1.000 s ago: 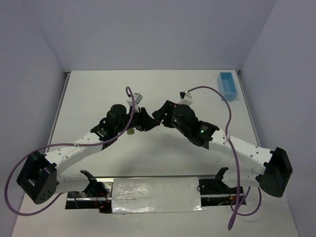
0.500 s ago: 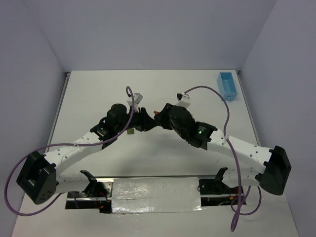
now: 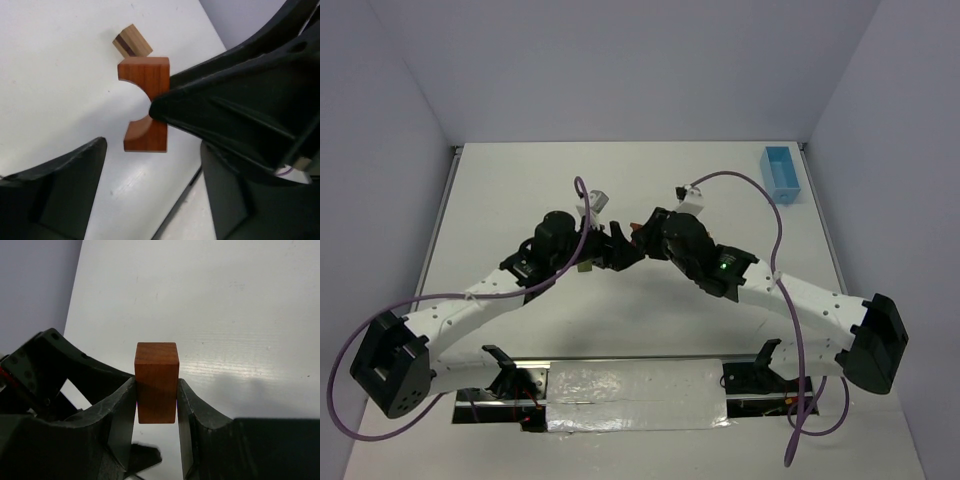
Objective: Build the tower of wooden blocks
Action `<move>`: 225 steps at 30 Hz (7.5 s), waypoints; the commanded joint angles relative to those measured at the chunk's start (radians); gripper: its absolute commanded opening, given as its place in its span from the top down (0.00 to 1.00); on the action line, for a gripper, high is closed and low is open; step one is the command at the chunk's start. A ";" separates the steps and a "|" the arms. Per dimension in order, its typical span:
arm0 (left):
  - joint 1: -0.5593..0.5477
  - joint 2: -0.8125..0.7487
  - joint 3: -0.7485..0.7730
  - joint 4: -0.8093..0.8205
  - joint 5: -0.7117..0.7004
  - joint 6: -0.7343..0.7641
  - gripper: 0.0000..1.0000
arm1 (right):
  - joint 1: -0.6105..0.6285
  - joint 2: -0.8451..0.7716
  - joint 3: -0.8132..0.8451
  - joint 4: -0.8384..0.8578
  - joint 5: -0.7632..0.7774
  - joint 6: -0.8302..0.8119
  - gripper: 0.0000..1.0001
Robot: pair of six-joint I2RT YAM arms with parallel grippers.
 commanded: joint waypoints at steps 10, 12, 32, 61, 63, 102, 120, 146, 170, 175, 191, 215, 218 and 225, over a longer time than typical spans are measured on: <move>-0.006 -0.115 0.160 -0.480 -0.288 0.022 0.00 | -0.294 0.038 0.157 -0.250 -0.186 -0.303 1.00; -0.008 -0.162 0.183 -0.623 -0.347 0.016 0.01 | -0.326 0.073 0.208 -0.309 -0.199 -0.404 1.00; -0.008 -0.512 0.148 -0.861 -0.638 0.261 0.01 | -0.553 0.363 0.389 -0.585 -0.256 -0.725 0.96; -0.006 -0.474 0.137 -0.853 -0.629 0.256 0.01 | -0.598 0.484 0.400 -0.575 -0.276 -0.727 0.78; -0.006 -0.475 0.135 -0.853 -0.626 0.259 0.01 | -0.599 0.491 0.403 -0.579 -0.278 -0.727 0.77; -0.032 -0.481 0.132 -0.852 -0.621 0.259 0.00 | -0.598 0.527 0.412 -0.596 -0.278 -0.719 0.58; -0.048 -0.481 0.132 -0.850 -0.628 0.258 0.00 | -0.599 0.529 0.410 -0.595 -0.295 -0.719 0.52; -0.058 -0.489 0.132 -0.852 -0.628 0.256 0.01 | -0.599 0.527 0.407 -0.595 -0.302 -0.719 0.52; -0.063 -0.487 0.134 -0.852 -0.631 0.256 0.00 | -0.605 0.529 0.410 -0.602 -0.276 -0.710 0.53; -0.065 -0.487 0.132 -0.852 -0.629 0.256 0.01 | -0.607 0.526 0.409 -0.604 -0.279 -0.707 0.53; -0.066 -0.487 0.132 -0.852 -0.629 0.258 0.00 | -0.610 0.532 0.411 -0.602 -0.284 -0.702 0.53; -0.068 -0.474 0.132 -0.852 -0.629 0.258 0.01 | -0.549 0.204 0.437 -0.625 -0.241 -0.633 0.00; -0.068 -0.449 0.140 -0.855 -0.632 0.255 0.00 | -0.500 0.016 0.363 -0.501 -0.387 -0.601 0.00; -0.065 -0.310 0.216 -0.876 -0.684 0.122 0.00 | -0.486 -0.174 0.088 -0.165 -0.853 -0.435 0.00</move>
